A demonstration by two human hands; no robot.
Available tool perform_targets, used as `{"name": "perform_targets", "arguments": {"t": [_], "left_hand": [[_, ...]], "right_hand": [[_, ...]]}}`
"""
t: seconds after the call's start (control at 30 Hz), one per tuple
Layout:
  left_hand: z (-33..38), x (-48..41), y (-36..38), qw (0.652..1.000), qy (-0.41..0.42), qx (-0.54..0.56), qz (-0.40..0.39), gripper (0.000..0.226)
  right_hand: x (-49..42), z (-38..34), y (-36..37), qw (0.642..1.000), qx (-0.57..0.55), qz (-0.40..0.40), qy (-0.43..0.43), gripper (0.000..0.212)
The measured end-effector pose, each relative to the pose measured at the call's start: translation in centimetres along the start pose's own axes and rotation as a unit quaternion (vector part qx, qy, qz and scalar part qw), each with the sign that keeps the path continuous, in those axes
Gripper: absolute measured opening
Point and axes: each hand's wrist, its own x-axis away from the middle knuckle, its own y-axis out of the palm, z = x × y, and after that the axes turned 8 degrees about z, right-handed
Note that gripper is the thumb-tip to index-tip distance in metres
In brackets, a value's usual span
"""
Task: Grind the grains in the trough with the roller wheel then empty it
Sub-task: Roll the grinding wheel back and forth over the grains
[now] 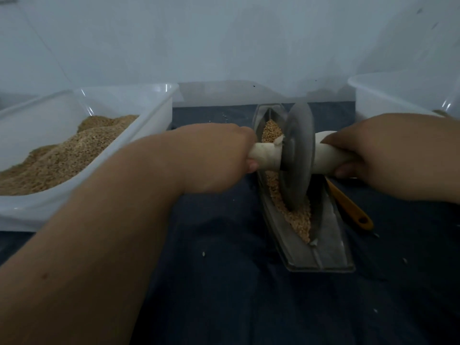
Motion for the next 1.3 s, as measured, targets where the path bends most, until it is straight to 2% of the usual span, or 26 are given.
{"name": "perform_targets", "arguments": {"t": [0.07,0.13,0.2,0.27,0.33,0.47,0.57,0.67,0.73,0.8,0.87,0.97,1.07,1.13,1.2,1.3], "left_hand": [[0.0,-0.6,1.1,0.998,-0.014,-0.028,0.058,0.023],[0.2,-1.2,2.1,0.992,-0.041,-0.067,0.095,0.031],[0.4,-1.6,2.6,0.989,-0.060,-0.080,0.106,0.037],[0.3,-1.7,2.7,0.989,-0.062,-0.085,0.105,0.038],[0.3,-1.4,2.4,0.991,-0.050,-0.085,0.089,0.036],[0.1,0.0,0.4,1.000,-0.003,-0.016,0.000,0.024],[0.5,0.9,-1.2,0.999,0.020,0.006,-0.032,0.034],[0.7,1.2,-1.5,0.999,0.033,0.007,-0.033,0.036],[0.4,0.9,-1.3,0.999,0.024,0.017,-0.043,0.032],[-0.1,0.3,-0.5,0.999,0.010,0.025,-0.039,0.027],[-0.3,-0.4,0.7,1.000,-0.014,0.025,-0.002,0.021],[-0.2,-1.5,2.5,0.994,-0.059,-0.049,0.079,0.031],[-0.2,-2.0,3.3,0.987,-0.074,-0.088,0.114,0.042],[-0.2,-1.9,3.3,0.987,-0.069,-0.086,0.116,0.043],[-0.2,-1.6,2.9,0.990,-0.058,-0.078,0.098,0.040],[-0.2,-0.6,1.3,0.999,-0.027,-0.015,0.032,0.021]], "right_hand": [[-0.8,0.3,1.2,0.999,-0.010,0.038,0.015,0.014],[-1.7,0.3,2.4,0.995,-0.008,0.090,0.036,0.018],[-2.2,0.2,3.1,0.990,0.006,0.131,0.049,0.024],[-2.4,0.3,3.1,0.989,0.012,0.139,0.046,0.023],[-2.0,0.5,2.2,0.993,0.004,0.113,0.035,0.024],[-0.3,0.7,-0.7,0.999,-0.016,0.017,0.029,0.051],[0.8,0.4,-1.9,0.998,-0.026,-0.049,0.029,0.056],[1.2,0.1,-2.0,0.997,-0.002,-0.069,0.029,0.055],[0.9,0.1,-1.6,0.998,-0.008,-0.055,0.027,0.046],[0.4,0.2,-0.5,0.999,-0.035,-0.016,0.023,0.028],[-0.8,0.3,1.1,0.997,-0.053,0.045,0.024,0.013],[-2.6,0.3,3.5,0.989,-0.054,0.129,0.057,0.023],[-3.2,0.1,4.3,0.980,-0.062,0.176,0.074,0.041],[-3.0,0.2,3.9,0.983,-0.049,0.162,0.067,0.040],[-2.3,0.3,2.8,0.991,-0.031,0.126,0.044,0.030],[-0.8,-0.1,0.4,0.999,-0.009,0.052,0.007,0.019]]}}
